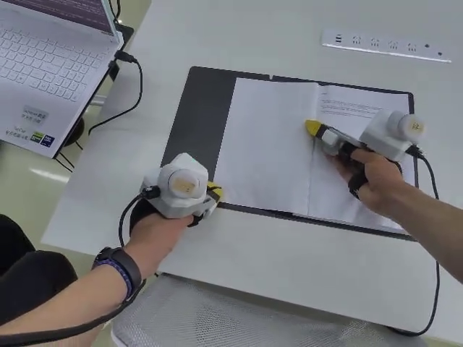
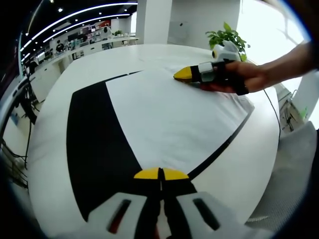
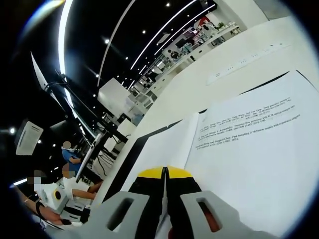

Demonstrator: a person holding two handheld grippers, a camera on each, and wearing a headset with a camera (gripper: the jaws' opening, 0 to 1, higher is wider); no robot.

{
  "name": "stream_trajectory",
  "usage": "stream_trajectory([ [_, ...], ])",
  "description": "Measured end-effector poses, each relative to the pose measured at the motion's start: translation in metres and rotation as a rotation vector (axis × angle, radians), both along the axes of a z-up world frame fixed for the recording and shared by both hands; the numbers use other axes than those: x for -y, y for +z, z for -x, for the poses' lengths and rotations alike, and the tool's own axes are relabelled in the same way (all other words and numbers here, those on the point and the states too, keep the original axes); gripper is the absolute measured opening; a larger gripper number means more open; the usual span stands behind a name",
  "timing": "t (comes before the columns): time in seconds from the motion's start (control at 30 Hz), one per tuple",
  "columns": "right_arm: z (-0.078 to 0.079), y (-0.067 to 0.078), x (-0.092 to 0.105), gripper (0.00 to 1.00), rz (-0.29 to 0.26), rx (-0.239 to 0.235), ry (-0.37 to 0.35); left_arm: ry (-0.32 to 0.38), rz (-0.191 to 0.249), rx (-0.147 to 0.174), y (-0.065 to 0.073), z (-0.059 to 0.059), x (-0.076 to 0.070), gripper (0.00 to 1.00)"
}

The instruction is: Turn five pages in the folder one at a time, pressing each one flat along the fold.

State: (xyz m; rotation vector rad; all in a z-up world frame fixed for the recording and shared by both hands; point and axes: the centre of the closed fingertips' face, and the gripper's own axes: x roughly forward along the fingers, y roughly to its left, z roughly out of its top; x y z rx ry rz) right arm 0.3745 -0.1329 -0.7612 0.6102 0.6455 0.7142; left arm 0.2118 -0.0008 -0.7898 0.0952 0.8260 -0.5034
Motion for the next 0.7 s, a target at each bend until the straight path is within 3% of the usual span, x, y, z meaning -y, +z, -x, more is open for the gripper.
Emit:
stream_trajectory([
  [0.23,-0.024,0.001,-0.001,0.00,-0.016,0.004,-0.067,0.006,0.002,0.004,0.000,0.000,-0.001,0.00],
  [0.4,-0.034,0.002,-0.001,0.00,0.022,0.018,-0.096,0.013,0.016,-0.006,0.000,0.000,-0.001,0.00],
  [0.6,-0.051,0.005,0.001,0.00,-0.001,0.005,-0.157,0.015,0.022,-0.007,0.000,0.000,-0.001,0.00],
  [0.7,-0.064,0.005,0.005,0.00,0.032,0.020,-0.211,0.032,0.034,-0.013,0.000,-0.001,-0.001,0.00],
])
